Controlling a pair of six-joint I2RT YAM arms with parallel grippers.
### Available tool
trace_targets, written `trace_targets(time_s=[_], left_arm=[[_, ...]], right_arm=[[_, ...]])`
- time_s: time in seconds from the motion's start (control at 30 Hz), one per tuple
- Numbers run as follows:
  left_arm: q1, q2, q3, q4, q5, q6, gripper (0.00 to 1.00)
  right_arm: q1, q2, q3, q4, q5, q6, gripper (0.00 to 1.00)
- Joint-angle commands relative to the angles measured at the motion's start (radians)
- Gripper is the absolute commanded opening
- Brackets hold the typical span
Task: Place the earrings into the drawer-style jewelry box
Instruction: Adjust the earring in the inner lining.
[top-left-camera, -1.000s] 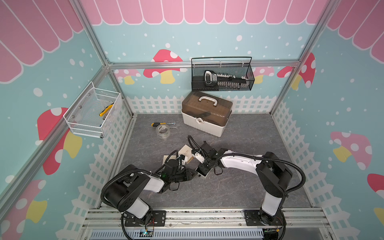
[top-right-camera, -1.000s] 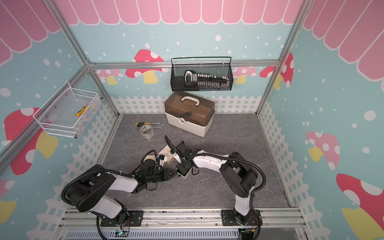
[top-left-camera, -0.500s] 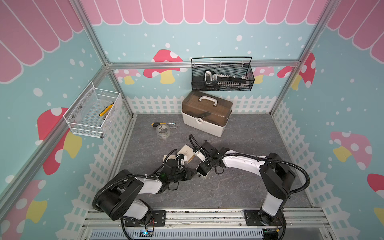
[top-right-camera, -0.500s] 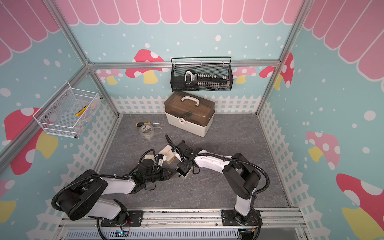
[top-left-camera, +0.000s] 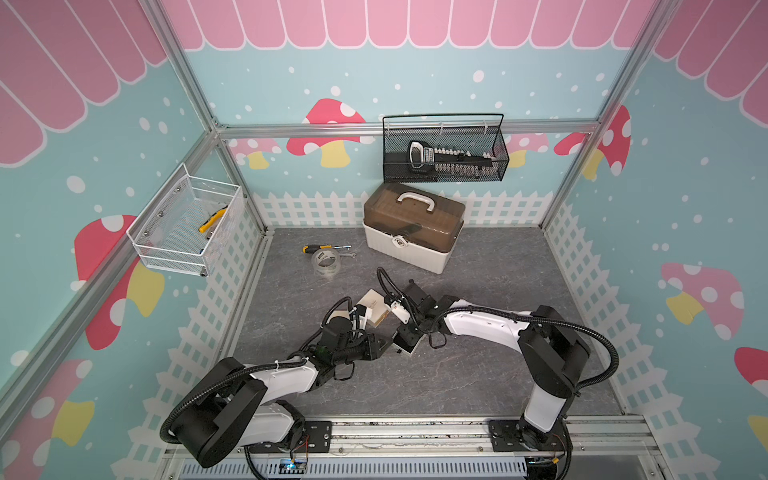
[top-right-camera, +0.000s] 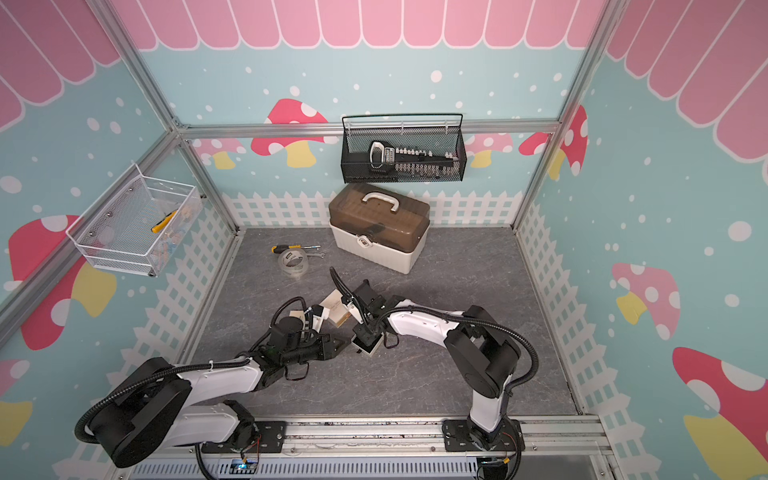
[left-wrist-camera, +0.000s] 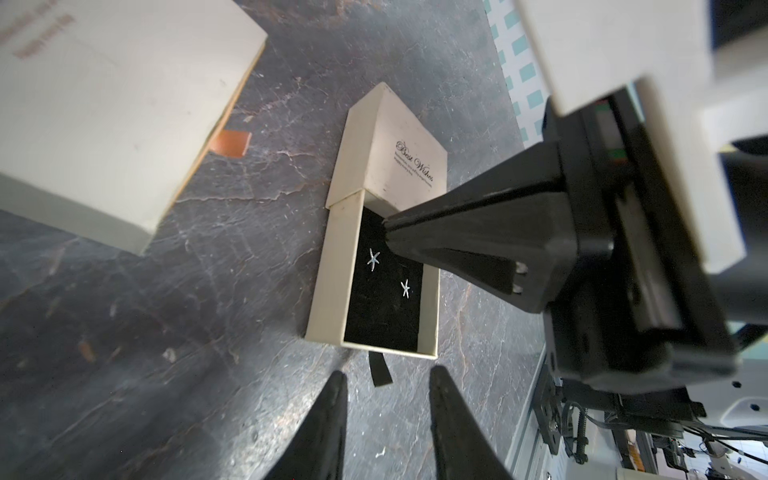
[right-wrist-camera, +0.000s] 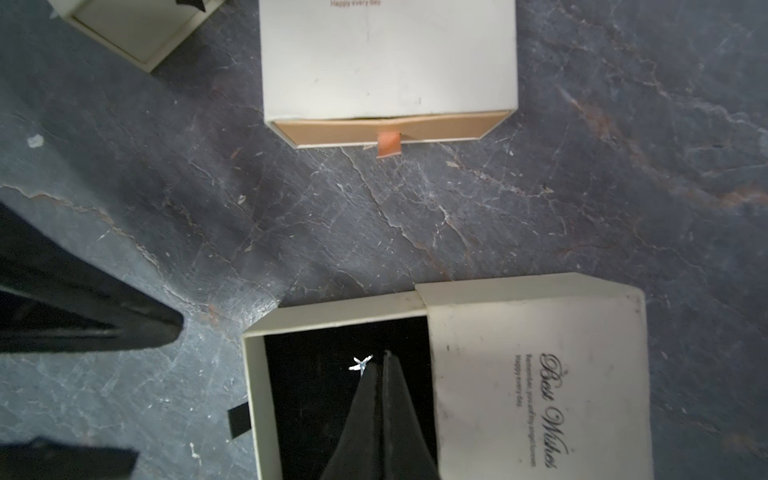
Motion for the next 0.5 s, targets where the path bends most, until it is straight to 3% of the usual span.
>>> trace_targets(time_s=[0.0,0.47], left_arm=[[0.002,-0.01,0.019,-0.025,-0.004,0.026,0.35],[0.002,-0.004,0.022,-0.026,-0.003,0.028,0.35]], right_arm=[[-0.004,0.023,0.026,0.008,-0.015,0.005,0.0],[-0.003,0.053,0.02,0.008,-0.001,0.006,0.0]])
